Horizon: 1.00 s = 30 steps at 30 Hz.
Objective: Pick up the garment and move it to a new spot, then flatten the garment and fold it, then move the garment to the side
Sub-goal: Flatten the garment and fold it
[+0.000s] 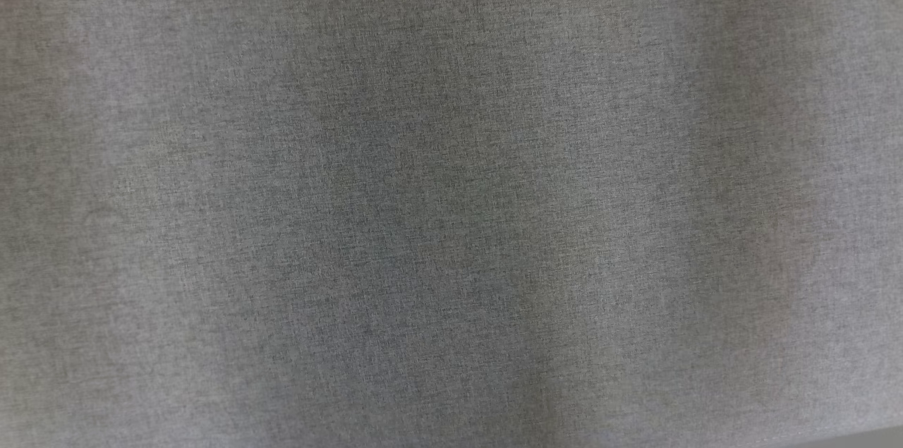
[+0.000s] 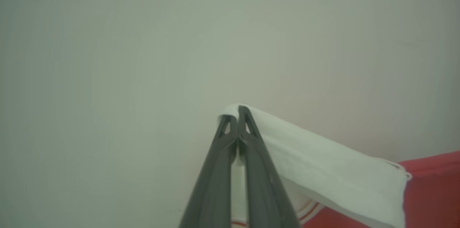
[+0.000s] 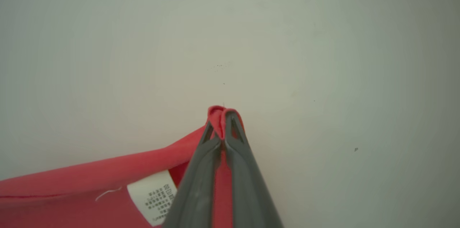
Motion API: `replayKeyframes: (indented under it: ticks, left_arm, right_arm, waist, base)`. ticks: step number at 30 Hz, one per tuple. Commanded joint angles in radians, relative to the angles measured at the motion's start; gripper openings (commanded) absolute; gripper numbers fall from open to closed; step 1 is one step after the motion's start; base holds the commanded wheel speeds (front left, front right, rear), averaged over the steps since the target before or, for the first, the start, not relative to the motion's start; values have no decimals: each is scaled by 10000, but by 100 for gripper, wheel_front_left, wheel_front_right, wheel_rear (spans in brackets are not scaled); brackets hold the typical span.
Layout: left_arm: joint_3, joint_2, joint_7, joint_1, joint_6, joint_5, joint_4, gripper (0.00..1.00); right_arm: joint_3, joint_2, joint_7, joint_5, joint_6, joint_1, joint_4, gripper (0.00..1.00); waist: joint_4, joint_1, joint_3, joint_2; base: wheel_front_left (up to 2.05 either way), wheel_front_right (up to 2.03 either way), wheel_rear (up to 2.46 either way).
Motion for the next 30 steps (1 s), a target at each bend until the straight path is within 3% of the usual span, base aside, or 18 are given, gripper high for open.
replayKeyframes:
  ticks: [1,18,25,30]
  left_arm:
    - [-78,78,-58,-221,19,-97,67,0]
    - [-871,190,-554,-59,19,-790,563,0]
    - [-1042,352,-1078,1208,19,-1707,-162,0]
    - [-1270,969,-1511,3035,19,-2558,-1280,0]
  right_arm:
    - [55,-44,-81,38,-24,-157,69,0]
    - [859,-45,-390,440,-24,-252,603,0]
    - [1355,178,-521,1030,-24,800,170,0]
    - [1823,350,-596,1967,-24,2553,-733,0]
  waist:
    - [3,-1,27,-2]
    - [95,-1,-4,-2]
    - [108,-1,-554,-2]
    - [70,-1,-1236,-2]
  base:
    - [0,0,0]
    - [0,0,0]
    - [0,0,0]
    - [0,0,0]
